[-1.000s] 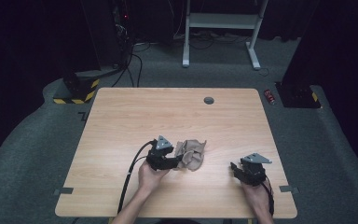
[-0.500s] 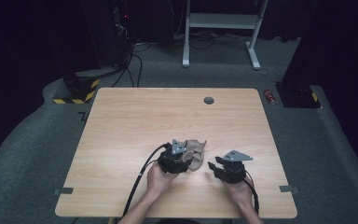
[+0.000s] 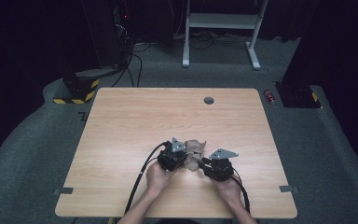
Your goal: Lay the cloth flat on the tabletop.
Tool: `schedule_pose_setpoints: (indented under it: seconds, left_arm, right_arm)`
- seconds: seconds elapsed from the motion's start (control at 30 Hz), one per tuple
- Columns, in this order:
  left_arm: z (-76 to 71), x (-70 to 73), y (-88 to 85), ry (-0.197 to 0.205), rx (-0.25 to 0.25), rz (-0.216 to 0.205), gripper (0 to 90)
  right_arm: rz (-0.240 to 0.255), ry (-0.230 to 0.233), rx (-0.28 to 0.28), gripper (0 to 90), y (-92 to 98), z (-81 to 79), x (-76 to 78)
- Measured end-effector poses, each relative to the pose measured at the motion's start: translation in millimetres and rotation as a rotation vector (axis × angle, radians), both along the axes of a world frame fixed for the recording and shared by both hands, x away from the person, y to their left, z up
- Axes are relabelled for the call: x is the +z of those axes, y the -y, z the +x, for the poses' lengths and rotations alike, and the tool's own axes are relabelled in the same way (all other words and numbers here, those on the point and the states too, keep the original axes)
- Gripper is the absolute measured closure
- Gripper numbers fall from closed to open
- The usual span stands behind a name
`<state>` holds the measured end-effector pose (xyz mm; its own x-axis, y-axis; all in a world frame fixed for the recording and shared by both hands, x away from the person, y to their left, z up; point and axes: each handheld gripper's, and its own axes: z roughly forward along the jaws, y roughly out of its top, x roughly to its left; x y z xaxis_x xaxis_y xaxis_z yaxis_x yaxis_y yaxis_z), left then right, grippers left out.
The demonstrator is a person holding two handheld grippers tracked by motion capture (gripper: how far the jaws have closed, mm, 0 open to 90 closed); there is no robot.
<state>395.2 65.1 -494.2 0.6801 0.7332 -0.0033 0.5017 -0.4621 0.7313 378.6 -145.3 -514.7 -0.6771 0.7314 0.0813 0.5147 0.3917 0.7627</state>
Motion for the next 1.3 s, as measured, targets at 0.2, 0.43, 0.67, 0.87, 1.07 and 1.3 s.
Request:
schedule_pose_setpoints:
  seconds: [0.2,0.43,0.67,0.87,1.07,1.3]
  left_arm:
    - [0.6,1.6,-3.5,0.006,-0.009,-0.006,86.8]
    - [4.0,10.2,-23.8,0.02,0.017,-0.065,87.0]
    - [3.3,12.9,-31.3,0.013,0.025,-0.098,86.6]
    - [3.0,15.5,-37.8,0.019,0.037,-0.102,85.4]
    - [4.3,17.0,-50.0,0.021,0.072,-0.093,88.7]
    - [10.2,13.3,-70.5,0.038,0.151,-0.054,88.8]
  right_arm:
    - [-0.035,0.019,0.004,85.3,-6.7,4.3,2.0]
    - [-0.018,0.045,-0.001,88.9,-2.0,3.5,9.7]
    - [-0.038,0.069,0.014,88.9,-8.2,4.8,16.2]
    - [-0.043,0.055,-0.004,88.7,-5.9,7.3,16.0]
    - [-0.052,0.053,-0.022,88.8,1.3,8.7,15.5]
    - [-0.042,0.058,-0.054,88.7,11.9,11.1,17.1]
